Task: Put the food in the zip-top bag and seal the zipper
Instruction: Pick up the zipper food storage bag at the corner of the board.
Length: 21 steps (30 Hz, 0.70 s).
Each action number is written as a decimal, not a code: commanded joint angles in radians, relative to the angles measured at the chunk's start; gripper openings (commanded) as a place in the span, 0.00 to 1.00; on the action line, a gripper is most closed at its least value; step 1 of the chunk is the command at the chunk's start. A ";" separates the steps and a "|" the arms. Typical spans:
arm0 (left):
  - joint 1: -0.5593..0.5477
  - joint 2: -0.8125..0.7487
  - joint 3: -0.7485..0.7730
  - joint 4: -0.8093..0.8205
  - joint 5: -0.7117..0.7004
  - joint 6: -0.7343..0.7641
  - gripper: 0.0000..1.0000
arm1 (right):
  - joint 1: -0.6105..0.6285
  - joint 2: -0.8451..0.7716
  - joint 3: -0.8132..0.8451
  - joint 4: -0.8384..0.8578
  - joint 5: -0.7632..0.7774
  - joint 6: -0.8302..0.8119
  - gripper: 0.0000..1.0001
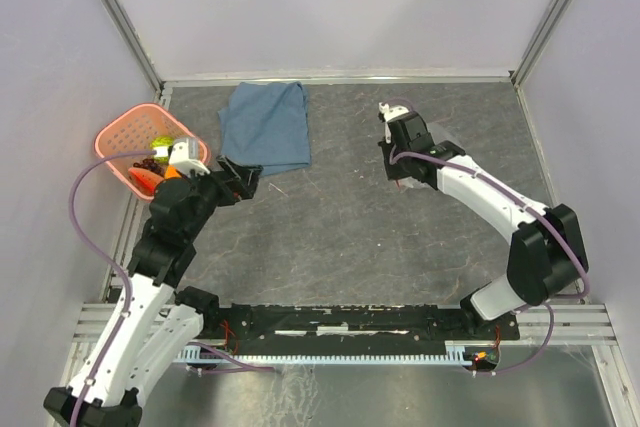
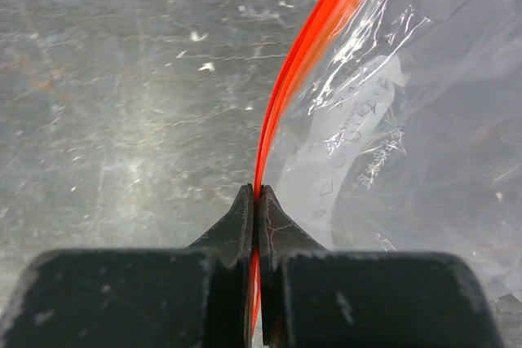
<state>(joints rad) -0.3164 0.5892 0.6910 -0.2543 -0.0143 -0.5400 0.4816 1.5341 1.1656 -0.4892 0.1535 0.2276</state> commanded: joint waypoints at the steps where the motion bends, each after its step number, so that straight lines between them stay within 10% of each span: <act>1: -0.004 0.070 -0.001 0.051 0.129 -0.104 0.93 | 0.060 -0.081 -0.029 0.070 -0.041 -0.055 0.02; 21: -0.056 0.357 -0.153 0.434 0.259 -0.360 0.85 | 0.342 -0.245 -0.189 0.218 -0.150 -0.201 0.02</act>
<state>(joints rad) -0.3508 0.9165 0.5484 0.0410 0.2291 -0.8276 0.7944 1.3357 0.9840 -0.3481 0.0277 0.0570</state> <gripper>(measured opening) 0.868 0.026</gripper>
